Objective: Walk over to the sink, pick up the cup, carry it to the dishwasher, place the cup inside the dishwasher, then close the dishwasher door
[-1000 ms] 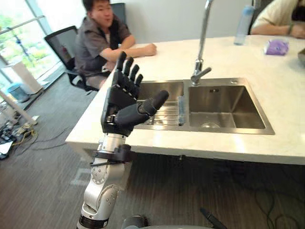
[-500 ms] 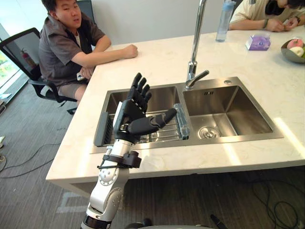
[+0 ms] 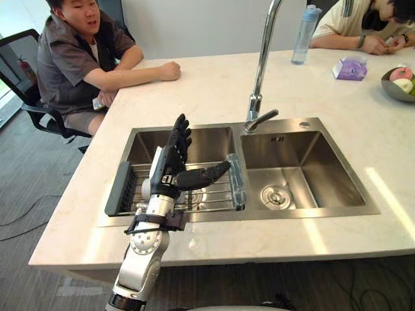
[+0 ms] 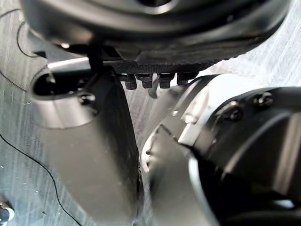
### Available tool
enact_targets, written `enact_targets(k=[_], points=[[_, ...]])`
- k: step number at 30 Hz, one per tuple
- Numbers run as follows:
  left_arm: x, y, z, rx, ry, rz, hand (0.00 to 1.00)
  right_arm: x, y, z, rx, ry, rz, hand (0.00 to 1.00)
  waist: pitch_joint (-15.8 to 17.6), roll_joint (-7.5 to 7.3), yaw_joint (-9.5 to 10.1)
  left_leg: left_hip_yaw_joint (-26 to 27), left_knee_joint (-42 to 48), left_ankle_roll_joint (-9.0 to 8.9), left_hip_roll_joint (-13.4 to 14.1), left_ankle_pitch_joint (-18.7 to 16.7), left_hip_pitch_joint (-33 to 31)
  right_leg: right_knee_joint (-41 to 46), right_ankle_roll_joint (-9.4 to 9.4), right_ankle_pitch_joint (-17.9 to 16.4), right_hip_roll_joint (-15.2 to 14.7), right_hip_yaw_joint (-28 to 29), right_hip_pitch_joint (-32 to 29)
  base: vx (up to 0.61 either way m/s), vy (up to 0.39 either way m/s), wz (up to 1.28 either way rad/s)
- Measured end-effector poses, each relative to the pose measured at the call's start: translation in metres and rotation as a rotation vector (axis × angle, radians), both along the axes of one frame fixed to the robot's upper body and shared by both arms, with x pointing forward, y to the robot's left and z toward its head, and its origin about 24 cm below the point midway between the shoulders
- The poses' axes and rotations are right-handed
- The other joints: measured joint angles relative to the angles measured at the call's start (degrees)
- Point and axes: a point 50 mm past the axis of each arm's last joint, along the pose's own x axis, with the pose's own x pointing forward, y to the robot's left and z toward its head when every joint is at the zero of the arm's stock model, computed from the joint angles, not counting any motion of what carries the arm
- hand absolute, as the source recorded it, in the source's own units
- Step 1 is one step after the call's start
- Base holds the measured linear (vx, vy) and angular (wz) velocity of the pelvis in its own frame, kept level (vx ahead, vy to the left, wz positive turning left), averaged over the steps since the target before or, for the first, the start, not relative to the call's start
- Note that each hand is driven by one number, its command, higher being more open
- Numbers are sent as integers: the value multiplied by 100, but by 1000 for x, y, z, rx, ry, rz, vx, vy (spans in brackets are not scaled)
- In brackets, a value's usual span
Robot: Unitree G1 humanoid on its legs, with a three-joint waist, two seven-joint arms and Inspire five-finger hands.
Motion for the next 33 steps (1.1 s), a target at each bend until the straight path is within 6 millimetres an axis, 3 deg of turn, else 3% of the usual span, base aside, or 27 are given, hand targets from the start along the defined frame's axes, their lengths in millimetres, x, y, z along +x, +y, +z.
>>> enact_targets(k=[10, 15, 24, 33], points=[[-1, 28, 13, 336, -91, 50, 100, -1, 1, 0, 12, 21, 91, 100, 16, -14, 9, 29, -37, 10, -77, 27, -27, -577, 55, 295, 5, -99, 259, -4, 6, 4], [0, 44, 18, 606, -108, -12, 100, 3, -5, 2, 1, 15, 154, 100, 22, -12, 22, -67, -250, 43, -141, 210, -83, -817, 30, 455, -2, -224, 288, -87, 5, 11], [14, 98, 8, 1018, 38, -35, 100, 8, -12, 5, -4, 18, 229, 100, 38, 18, 29, -216, -419, 77, -233, 336, -98, -1105, 79, 652, -18, -406, 440, -35, 5, 10], [22, 123, 1, 1139, 99, 25, 100, 10, -16, 6, -26, -21, 206, 100, 89, 90, -7, -180, -494, 77, -269, 336, -96, -1107, 91, 658, -47, -362, 372, 1, 3, -2]])
